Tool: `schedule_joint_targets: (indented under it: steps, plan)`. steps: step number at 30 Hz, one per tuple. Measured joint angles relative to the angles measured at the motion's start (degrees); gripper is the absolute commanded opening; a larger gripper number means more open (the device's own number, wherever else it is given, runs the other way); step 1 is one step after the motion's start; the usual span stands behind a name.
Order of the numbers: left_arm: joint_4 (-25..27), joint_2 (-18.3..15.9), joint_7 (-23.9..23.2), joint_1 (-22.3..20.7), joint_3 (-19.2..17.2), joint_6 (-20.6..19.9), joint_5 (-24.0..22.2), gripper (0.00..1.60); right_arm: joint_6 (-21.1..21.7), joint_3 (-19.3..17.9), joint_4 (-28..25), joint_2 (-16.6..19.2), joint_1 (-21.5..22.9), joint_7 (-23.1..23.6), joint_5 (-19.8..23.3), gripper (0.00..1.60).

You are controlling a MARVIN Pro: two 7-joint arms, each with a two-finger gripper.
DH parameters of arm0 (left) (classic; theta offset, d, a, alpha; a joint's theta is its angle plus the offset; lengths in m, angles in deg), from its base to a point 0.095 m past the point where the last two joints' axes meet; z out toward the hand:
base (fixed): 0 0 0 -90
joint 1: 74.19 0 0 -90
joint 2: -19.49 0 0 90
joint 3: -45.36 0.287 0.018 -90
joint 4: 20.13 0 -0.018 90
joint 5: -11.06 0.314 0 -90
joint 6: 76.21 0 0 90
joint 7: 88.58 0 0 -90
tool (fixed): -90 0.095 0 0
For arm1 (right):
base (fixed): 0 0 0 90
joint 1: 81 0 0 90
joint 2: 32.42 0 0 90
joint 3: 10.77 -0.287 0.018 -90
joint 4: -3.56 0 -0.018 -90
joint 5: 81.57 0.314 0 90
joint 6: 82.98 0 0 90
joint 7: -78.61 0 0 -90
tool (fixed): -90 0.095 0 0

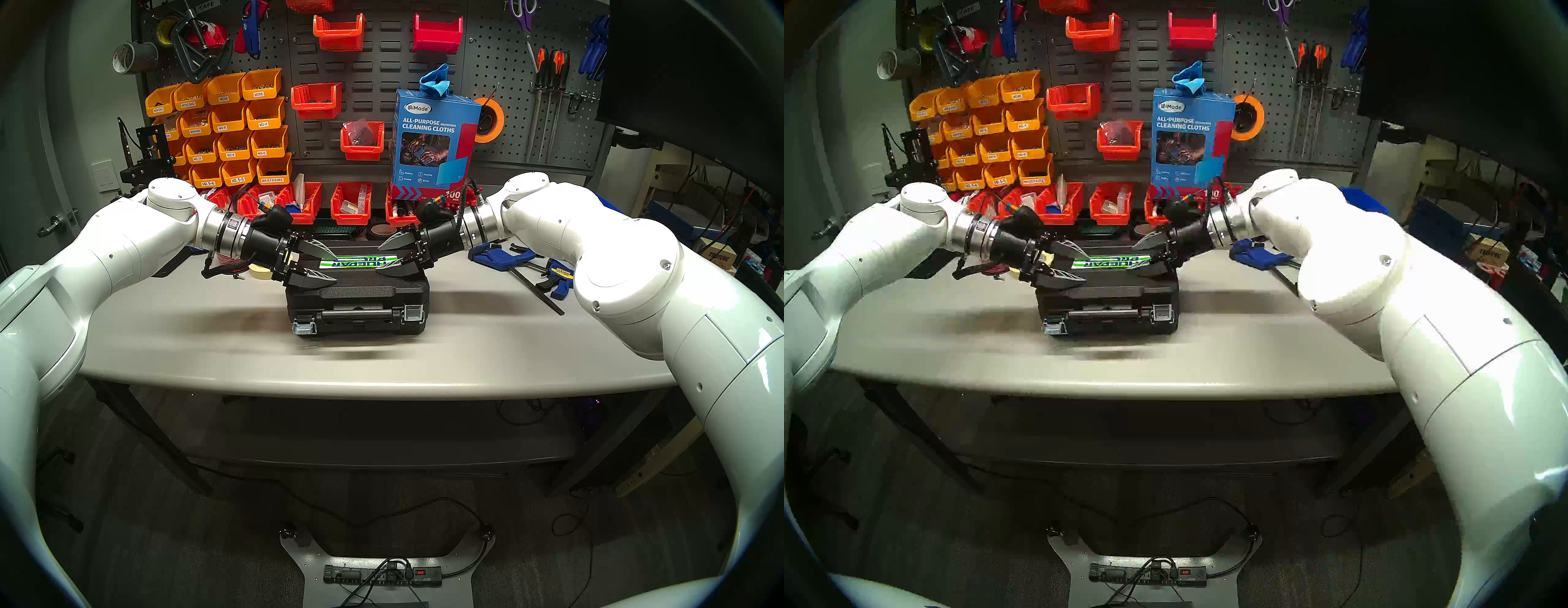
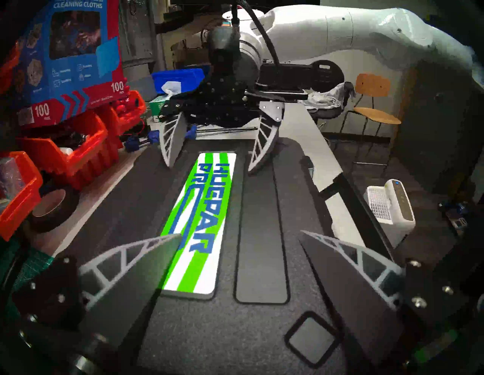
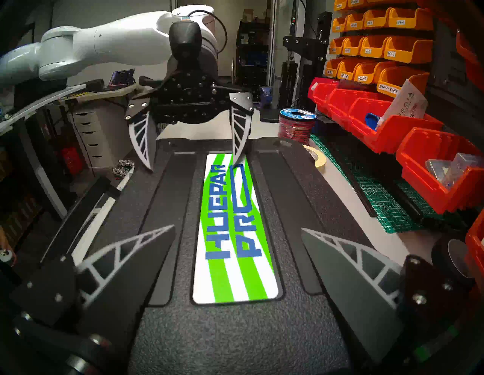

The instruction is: Open the tool box

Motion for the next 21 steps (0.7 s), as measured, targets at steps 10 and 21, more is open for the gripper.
schedule_joint_targets:
  steps: [10,21]
  plan:
    - [1.0,-0.7,0.0,0.7,-0.3,-0.1,-0.7,1.6,0.0,0.2,0.0,0.0,0.0,0.0,0.2,1.6]
    - [1.7,-1.1,0.1,0.9,-0.4,-0.4,-0.9,1.6,0.0,0.4,0.0,0.0,0.0,0.0,0.4,1.6]
